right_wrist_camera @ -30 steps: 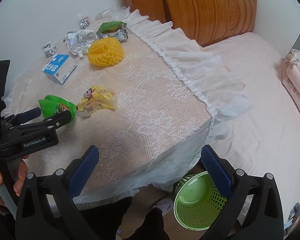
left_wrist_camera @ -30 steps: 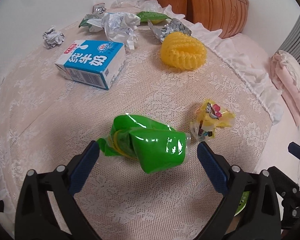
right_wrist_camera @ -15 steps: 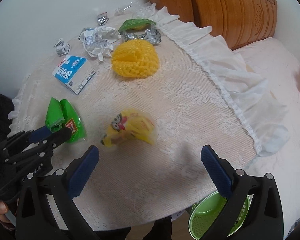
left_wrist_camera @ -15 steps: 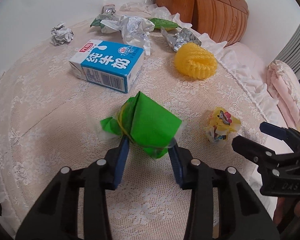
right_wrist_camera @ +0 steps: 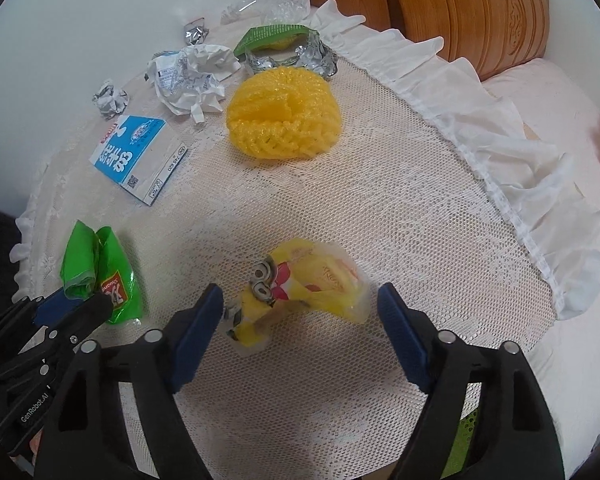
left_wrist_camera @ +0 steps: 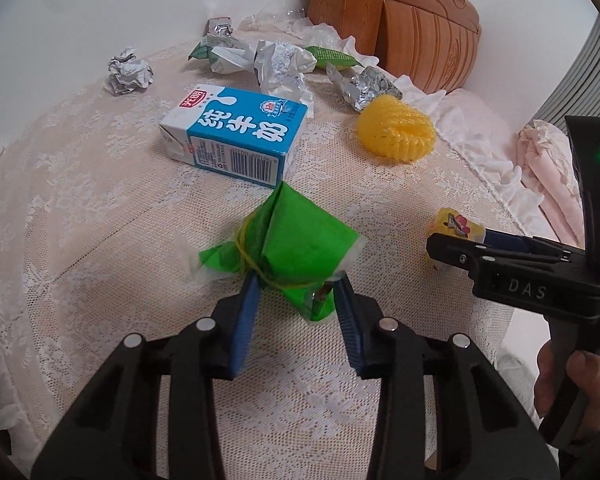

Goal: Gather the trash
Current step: 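Grasp the green wrapper with the left tool while the right tool grasps the yellow wrapper, then carry both wrappers over the green wastebasket and open both tools to drop them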

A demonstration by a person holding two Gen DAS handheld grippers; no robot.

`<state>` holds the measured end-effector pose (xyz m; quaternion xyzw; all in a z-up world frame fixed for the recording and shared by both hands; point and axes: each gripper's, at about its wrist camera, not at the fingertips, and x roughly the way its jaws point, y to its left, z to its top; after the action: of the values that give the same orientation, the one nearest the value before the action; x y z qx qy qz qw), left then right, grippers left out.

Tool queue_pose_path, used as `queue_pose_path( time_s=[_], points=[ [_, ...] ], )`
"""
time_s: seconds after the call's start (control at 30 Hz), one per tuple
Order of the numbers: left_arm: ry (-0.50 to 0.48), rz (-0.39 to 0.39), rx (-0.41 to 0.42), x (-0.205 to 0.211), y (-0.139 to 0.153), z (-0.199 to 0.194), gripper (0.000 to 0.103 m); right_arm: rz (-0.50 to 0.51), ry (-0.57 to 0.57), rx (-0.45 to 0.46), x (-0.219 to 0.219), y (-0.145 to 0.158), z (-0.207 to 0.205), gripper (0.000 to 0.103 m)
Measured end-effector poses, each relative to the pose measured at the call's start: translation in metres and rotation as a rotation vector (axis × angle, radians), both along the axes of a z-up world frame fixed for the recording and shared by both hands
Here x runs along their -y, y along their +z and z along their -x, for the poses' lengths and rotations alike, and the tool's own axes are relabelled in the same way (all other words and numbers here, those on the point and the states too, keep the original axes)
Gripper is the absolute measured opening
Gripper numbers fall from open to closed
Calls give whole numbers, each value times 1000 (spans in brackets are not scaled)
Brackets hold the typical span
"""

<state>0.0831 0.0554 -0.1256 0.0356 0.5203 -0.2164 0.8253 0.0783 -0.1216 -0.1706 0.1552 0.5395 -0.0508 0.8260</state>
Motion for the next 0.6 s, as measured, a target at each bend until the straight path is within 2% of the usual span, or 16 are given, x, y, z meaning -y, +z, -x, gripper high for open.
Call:
queue_pose_path(
  time_s=[0.2,0.43,0.6],
  points=[
    [-14,4,4,-7,4,6,37,-56,9,32,4,6,8,57],
    [-24,14,10,-9,7,14,36,-84,7,71,11,17,21,55],
    [-69,27,24,0,19,24,36,-83,-24,93,29,30,54,55]
  ],
)
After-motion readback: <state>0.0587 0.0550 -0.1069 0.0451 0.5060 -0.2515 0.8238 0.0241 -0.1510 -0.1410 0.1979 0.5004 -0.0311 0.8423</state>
